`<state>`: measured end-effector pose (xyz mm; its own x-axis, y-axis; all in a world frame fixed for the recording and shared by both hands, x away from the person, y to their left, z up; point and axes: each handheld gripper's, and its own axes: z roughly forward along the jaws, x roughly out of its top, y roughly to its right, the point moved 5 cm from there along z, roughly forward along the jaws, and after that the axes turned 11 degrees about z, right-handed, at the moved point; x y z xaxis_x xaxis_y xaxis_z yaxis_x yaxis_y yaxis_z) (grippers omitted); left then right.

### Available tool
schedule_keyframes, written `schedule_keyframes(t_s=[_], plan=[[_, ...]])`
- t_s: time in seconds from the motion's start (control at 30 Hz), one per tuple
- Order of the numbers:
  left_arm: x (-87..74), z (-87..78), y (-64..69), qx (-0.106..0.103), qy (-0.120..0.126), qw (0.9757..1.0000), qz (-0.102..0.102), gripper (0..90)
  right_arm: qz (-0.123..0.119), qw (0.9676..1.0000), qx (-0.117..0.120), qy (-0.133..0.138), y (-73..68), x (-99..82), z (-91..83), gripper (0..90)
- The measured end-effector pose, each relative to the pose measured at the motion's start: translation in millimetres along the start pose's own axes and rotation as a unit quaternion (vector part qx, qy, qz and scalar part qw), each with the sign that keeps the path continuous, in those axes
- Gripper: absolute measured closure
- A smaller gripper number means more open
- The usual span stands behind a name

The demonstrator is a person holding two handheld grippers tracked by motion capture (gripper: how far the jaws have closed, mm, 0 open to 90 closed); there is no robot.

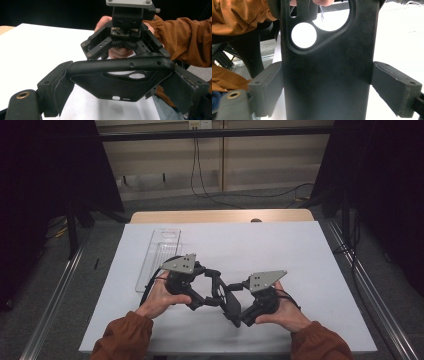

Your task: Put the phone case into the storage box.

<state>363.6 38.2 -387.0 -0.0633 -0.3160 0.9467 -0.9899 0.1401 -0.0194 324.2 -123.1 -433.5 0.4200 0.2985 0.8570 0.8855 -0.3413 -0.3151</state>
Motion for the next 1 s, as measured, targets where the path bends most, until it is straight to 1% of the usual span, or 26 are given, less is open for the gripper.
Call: schedule_keyframes(t_s=[0.07,0.13,0.2,0.33,0.37,0.4,0.43,0.47,0.57,0.7,0.83,0.87,0.93,1.0], plan=[[1.0,-1.1,-0.6,0.004,0.0,1.0,0.001,14.5,0.003,1.0,-0.001,0.005,0.0,1.0,-0.3,8.0],[1.8,-2.8,-1.3,0.01,0.0,1.0,-0.002,14.5,0.009,0.9998,-0.008,0.013,0.6,2.7,-1.2,3.8],[2.1,-5.8,-3.4,0.022,-0.004,0.9997,-0.004,14.5,0.013,0.9994,-0.018,0.025,1.6,4.7,-2.9,1.2],[2.3,-11.5,-7.6,0.044,-0.004,0.999,-0.011,14.5,0.021,0.9983,-0.033,0.043,5.6,7.3,-8.0,0.1],[2.3,-12.6,-8.2,0.048,-0.005,0.9987,-0.013,14.5,0.022,0.9974,-0.047,0.05,7.9,7.6,-10.2,0.2],[2.3,-13.6,-9.0,0.053,-0.005,0.9985,-0.014,14.5,0.022,0.9974,-0.047,0.05,7.9,7.6,-10.2,0.2],[2.3,-14.4,-9.5,0.056,-0.006,0.9983,-0.016,14.5,0.023,0.9966,-0.057,0.055,9.4,8.1,-12.1,0.2],[2.2,-15.1,-10.0,0.059,-0.007,0.9981,-0.015,14.5,0.023,0.9966,-0.057,0.055,9.4,8.1,-12.1,0.2],[1.9,-16.7,-11.2,0.068,-0.01,0.9975,-0.018,14.5,0.028,0.9952,-0.063,0.07,10.0,9.9,-15.6,0.3],[1.4,-18.8,-13.0,0.082,-0.014,0.9963,-0.024,14.4,0.032,0.9941,-0.072,0.074,11.5,9.2,-18.1,0.6],[0.5,-21.2,-15.5,0.096,-0.02,0.9947,-0.03,14.4,0.041,0.9917,-0.092,0.081,16.1,8.4,-22.4,1.4],[0.2,-21.8,-16.2,0.1,-0.02,0.9943,-0.032,14.5,0.045,0.9898,-0.102,0.088,18.2,9.2,-24.9,1.2],[-0.1,-23.1,-17.4,0.106,-0.02,0.9935,-0.036,14.5,0.045,0.9893,-0.106,0.09,18.8,9.4,-25.7,1.0],[-0.2,-24.1,-17.8,0.109,-0.022,0.9932,-0.037,14.5,0.049,0.9876,-0.116,0.094,20.5,9.1,-27.8,1.0]])
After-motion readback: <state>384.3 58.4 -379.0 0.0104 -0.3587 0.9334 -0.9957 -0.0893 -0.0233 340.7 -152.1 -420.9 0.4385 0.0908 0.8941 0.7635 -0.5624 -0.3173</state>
